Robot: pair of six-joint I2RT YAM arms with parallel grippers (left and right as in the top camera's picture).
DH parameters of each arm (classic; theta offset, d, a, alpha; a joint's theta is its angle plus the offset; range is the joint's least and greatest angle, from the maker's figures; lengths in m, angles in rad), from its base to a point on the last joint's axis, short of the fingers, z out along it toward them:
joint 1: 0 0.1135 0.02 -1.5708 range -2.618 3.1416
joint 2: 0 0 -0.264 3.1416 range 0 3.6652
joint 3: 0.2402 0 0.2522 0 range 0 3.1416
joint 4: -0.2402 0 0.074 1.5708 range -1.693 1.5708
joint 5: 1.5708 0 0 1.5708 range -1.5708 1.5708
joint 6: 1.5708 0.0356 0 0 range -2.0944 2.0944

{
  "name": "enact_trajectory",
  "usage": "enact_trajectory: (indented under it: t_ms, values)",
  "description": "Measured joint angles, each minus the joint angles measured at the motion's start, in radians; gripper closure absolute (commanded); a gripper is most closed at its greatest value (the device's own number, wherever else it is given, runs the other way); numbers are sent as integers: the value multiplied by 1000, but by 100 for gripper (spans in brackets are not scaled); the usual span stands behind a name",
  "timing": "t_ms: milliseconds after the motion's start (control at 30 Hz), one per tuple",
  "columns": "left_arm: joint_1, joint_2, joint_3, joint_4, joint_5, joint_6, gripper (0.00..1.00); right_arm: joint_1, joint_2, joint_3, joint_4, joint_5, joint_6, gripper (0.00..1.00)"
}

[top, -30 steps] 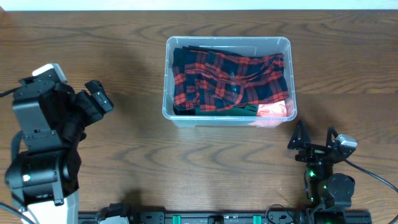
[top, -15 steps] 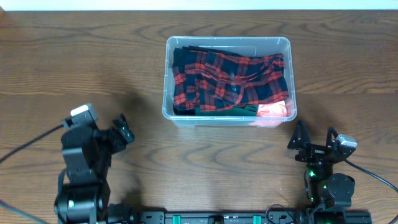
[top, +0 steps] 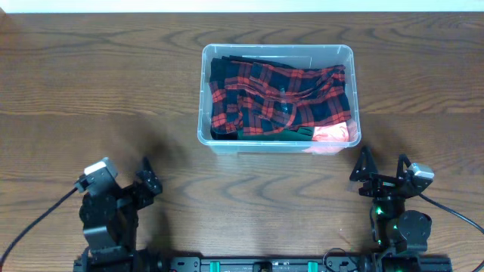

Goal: Pack container

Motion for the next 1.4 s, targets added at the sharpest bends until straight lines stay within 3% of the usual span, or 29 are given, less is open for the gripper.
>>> enact_trajectory:
  t_ms: [300,733,967,1400]
  values:
    - [73,-110,-56,41,0,0,2,0,0,0,0,0,0,1]
    - [79,-126,-83,52,0,0,2,0,0,0,0,0,0,1]
    - [80,-232,-142,116,0,0,2,0,0,0,0,0,0,1]
    - [44,-245,-152,463,0,0,2,0,0,0,-1,0,0,1]
